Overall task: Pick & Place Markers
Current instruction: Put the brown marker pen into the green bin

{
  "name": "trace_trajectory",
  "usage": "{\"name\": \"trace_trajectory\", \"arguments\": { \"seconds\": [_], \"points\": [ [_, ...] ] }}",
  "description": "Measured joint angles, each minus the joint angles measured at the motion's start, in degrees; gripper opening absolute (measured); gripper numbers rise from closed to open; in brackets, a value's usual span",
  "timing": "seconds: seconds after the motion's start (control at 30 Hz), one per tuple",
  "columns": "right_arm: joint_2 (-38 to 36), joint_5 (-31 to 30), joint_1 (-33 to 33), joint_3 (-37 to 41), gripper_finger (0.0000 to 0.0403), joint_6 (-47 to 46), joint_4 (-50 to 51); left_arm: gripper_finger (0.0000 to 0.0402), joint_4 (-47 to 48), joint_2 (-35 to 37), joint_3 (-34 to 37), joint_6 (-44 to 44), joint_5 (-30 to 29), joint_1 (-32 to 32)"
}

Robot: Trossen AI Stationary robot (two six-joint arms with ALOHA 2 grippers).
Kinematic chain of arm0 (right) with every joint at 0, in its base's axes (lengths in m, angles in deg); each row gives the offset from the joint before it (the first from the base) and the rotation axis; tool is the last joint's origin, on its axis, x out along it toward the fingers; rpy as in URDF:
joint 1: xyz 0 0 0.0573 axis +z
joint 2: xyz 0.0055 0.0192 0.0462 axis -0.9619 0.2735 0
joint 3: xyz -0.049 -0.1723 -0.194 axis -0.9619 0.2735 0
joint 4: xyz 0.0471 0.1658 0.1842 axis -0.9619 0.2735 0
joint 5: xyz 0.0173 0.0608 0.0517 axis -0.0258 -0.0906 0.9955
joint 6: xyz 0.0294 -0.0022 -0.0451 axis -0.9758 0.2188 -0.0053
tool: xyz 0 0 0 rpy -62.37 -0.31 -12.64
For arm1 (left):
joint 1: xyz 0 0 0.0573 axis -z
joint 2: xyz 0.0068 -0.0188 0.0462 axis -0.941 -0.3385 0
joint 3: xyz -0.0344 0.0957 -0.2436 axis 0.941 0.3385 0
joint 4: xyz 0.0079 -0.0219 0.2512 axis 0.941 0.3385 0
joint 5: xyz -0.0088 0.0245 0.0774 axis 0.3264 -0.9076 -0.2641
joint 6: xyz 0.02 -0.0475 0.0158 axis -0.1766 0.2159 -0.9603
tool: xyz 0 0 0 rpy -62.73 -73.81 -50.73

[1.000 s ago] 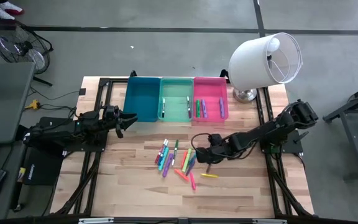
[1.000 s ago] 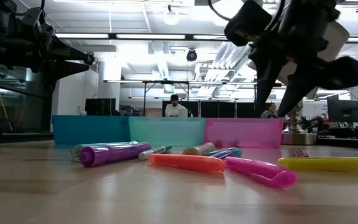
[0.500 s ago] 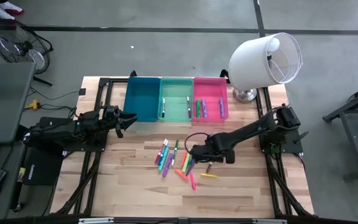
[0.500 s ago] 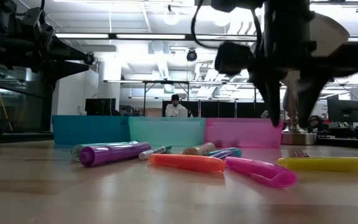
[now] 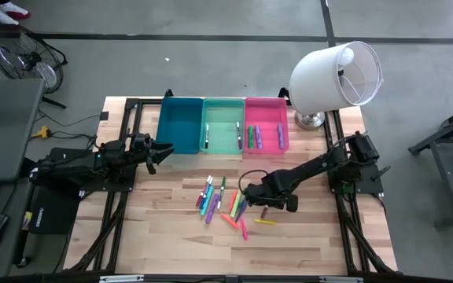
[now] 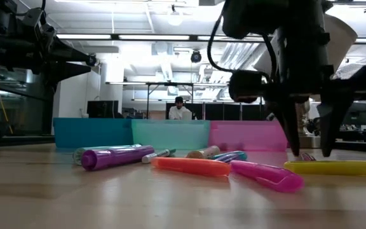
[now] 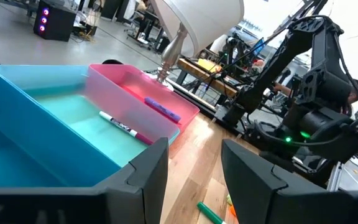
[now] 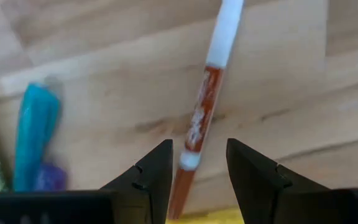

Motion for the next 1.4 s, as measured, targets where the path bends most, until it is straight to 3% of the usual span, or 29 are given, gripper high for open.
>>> {"name": "trace_trajectory", "arguments": {
  "seconds": [0.5,0.77,1.03,1.4],
  "points": [
    [3.76,2.65,-1.33,1.39,0.0138,0.75,-4.92,0.0147,0.0,-0.01,-0.01,0.01,0.04,0.01],
    [4.04,3.44,-1.35,1.45,0.0096,2.13,-4.85,0.0147,0.0,0.0,-0.01,0.01,0.04,0.01],
    [4.07,4.06,-1.35,1.45,0.0027,7.88,-5.19,0.0147,0.0,-0.01,0.0,0.01,0.04,-0.01],
    [4.04,4.11,-2.11,1.49,0.0023,21.3,-4.73,0.0147,0.0,-0.01,-0.01,-0.01,0.04,0.0]
  ]
}}
